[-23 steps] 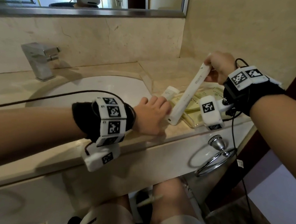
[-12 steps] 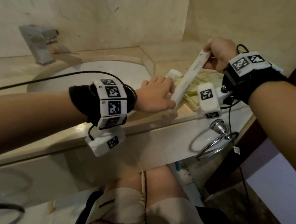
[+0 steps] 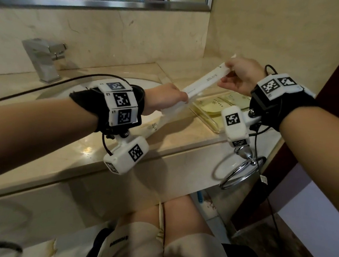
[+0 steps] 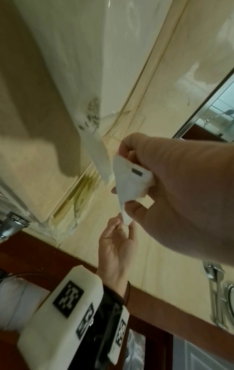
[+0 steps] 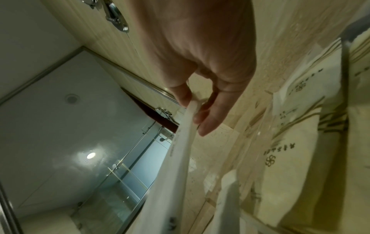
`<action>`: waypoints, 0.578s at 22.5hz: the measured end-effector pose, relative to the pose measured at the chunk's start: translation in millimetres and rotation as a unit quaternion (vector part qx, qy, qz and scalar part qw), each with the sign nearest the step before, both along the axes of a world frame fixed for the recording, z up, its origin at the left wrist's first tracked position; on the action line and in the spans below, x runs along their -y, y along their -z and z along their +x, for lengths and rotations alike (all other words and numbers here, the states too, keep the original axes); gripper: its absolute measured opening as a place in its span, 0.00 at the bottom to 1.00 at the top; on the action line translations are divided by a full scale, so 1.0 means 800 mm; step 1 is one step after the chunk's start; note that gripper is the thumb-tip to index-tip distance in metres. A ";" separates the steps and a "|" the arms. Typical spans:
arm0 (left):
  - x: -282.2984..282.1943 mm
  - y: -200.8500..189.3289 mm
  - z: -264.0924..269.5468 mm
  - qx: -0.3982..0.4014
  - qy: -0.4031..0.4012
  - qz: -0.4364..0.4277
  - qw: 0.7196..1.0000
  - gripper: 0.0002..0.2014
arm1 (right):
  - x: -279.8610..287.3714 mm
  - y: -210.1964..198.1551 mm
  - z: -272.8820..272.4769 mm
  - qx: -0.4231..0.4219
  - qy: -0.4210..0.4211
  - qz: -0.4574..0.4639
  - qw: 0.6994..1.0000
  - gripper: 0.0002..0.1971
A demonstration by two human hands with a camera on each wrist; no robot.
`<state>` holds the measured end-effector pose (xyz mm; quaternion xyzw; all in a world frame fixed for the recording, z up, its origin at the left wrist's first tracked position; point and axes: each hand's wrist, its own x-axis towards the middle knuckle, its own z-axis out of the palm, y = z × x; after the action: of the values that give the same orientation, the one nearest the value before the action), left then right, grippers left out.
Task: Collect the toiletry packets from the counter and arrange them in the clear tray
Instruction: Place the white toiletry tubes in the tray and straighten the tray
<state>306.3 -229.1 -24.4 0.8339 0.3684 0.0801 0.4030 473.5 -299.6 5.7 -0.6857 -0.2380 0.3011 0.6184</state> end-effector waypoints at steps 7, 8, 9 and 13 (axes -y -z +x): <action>-0.010 -0.003 -0.009 -0.002 -0.031 0.015 0.999 0.07 | -0.001 0.013 -0.021 0.082 0.017 -0.053 0.995 0.11; -0.013 -0.004 -0.010 0.007 -0.039 0.013 0.999 0.09 | -0.003 0.019 -0.026 0.109 0.023 -0.064 0.992 0.17; -0.013 -0.004 -0.011 0.015 -0.046 0.008 0.999 0.10 | -0.001 0.027 -0.033 0.142 0.022 -0.068 0.987 0.19; -0.007 -0.001 -0.020 0.058 -0.068 -0.036 0.995 0.09 | 0.020 0.071 -0.078 0.341 -0.006 0.003 0.940 0.04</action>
<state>290.5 -223.9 -23.4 0.7859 0.4032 0.1422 0.4468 411.1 -315.6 -51.0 -0.7438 -0.4402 0.0521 0.5004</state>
